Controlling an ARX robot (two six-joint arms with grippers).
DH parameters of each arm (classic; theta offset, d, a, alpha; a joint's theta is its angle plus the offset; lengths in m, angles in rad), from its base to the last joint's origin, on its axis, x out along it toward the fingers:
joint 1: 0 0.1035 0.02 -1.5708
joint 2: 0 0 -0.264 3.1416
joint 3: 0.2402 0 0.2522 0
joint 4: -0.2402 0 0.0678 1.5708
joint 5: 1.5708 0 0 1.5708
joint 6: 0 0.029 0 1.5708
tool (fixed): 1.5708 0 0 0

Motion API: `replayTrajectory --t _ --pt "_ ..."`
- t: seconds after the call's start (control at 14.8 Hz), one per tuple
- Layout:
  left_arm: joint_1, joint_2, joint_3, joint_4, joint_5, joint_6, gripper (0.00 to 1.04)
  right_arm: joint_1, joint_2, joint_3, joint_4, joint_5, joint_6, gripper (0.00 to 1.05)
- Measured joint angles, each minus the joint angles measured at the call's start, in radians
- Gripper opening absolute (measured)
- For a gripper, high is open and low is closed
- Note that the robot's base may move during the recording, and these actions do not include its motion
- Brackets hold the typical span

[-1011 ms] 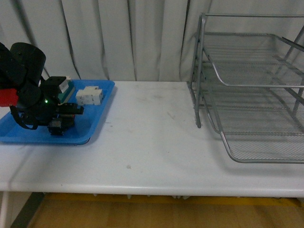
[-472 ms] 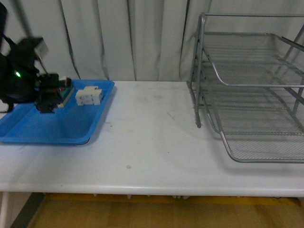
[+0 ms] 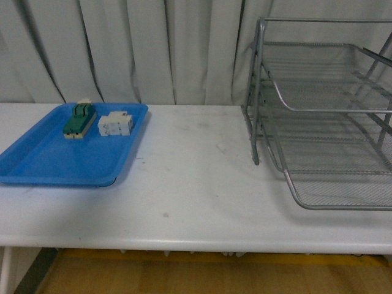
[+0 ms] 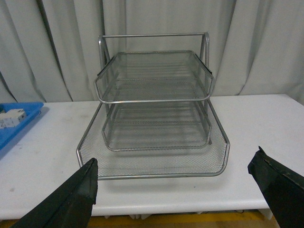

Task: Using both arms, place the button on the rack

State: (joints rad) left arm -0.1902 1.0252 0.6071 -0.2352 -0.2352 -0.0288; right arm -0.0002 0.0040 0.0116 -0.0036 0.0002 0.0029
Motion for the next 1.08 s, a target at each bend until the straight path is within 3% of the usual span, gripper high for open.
replayTrajectory --t 0.13,0.88,0.94,1.08 --pt "-0.013 -0.101 -0.03 -0.008 -0.025 -0.013 0.37 0.0 0.0 0.0 0.0 0.0 0.0 0.98" --pt "-0.011 -0.088 -0.027 -0.014 -0.031 -0.018 0.37 0.0 0.0 0.0 0.002 0.0 0.0 0.98" --pt "-0.01 -0.085 -0.029 0.0 -0.017 -0.013 0.37 0.0 0.0 0.0 -0.003 0.003 0.0 0.98" --pt "-0.086 0.002 -0.016 0.183 0.184 0.103 0.36 0.0 0.0 0.0 0.001 0.003 0.0 0.98"
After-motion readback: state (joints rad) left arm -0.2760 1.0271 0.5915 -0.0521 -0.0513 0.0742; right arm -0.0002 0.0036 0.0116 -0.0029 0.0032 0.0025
